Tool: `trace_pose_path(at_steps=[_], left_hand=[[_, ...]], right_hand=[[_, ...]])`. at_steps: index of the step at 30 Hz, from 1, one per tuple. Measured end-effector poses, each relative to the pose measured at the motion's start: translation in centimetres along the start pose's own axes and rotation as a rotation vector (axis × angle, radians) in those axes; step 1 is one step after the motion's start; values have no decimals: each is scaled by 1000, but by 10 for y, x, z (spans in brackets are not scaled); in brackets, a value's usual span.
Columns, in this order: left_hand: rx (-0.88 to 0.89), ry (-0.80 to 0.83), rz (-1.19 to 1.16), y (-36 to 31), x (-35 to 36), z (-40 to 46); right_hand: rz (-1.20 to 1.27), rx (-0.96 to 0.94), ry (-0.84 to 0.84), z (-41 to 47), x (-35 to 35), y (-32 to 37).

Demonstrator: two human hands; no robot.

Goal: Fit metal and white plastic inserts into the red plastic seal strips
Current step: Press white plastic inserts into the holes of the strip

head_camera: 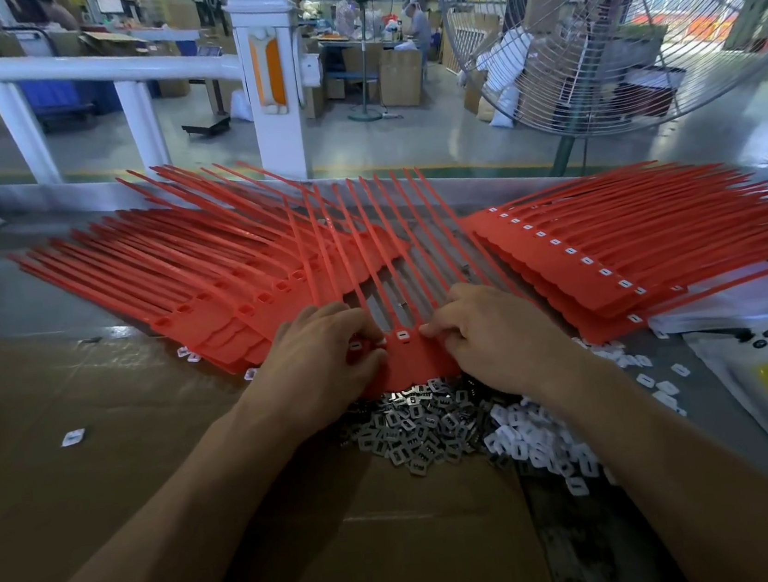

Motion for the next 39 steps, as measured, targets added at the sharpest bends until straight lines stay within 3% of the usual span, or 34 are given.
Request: trace_pose_path(at_steps=[7,15,21,33,36,39], left_hand=[[1,-11,-9,2,0,0],[5,-3,-3,2,1,2],[3,-4,-4,2,1,2],[10,-5,-16,4,2,4],[12,-9,-11,4,2,3],[12,-10,-3,4,2,4]], right_hand=[[271,46,-70,-11,-6,-14],[369,172,-54,-28,-28,-54],[420,219,126,-40,-39,-67],[335,211,248,-39,-32,-62],[318,212,195,-39,-31,-64],[386,247,-12,-35,-30,-65]])
Point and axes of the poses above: each hand's wrist, its own z-axis towards the middle knuckle, its own x-axis out of the palm, y = z × x, the point moved 4 cm from there along z, towards the middle knuckle, and after that the axes turned 1 degree about -x, right-handed, at the moved point
